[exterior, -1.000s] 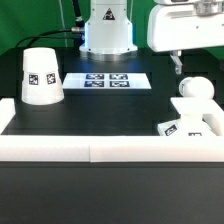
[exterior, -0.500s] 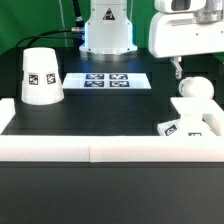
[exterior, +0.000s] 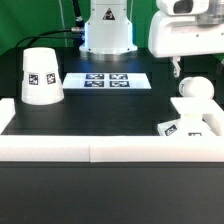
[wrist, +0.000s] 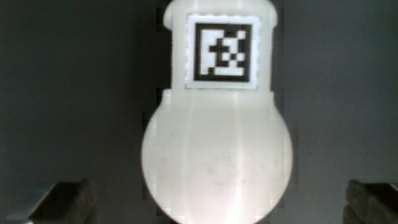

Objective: Assemble lamp

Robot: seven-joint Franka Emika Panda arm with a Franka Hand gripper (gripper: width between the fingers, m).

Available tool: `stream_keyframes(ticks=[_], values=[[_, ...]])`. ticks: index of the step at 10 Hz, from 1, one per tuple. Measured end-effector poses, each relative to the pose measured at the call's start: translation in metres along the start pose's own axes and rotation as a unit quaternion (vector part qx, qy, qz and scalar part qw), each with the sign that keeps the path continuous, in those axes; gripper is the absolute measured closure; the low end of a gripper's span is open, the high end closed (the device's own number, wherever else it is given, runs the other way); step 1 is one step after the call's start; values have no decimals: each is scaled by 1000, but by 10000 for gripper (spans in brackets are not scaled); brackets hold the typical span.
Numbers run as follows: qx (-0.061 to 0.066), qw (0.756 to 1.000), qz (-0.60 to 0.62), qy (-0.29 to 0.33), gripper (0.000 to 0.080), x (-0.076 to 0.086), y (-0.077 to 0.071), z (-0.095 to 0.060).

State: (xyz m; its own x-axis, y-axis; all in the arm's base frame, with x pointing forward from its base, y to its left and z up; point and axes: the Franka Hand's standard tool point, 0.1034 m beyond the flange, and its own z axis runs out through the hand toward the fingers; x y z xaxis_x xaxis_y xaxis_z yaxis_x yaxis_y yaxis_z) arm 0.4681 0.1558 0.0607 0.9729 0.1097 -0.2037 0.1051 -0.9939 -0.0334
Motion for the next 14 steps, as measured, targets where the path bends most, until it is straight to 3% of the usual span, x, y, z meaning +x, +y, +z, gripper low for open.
stream_keyframes(ticks=[4, 11, 14], values=[[-10, 993, 0, -119, 101, 1, -2, 1], [-29, 931, 1, -365, 101, -10, 3, 12], [-29, 929, 0, -368, 101, -5, 2, 16]])
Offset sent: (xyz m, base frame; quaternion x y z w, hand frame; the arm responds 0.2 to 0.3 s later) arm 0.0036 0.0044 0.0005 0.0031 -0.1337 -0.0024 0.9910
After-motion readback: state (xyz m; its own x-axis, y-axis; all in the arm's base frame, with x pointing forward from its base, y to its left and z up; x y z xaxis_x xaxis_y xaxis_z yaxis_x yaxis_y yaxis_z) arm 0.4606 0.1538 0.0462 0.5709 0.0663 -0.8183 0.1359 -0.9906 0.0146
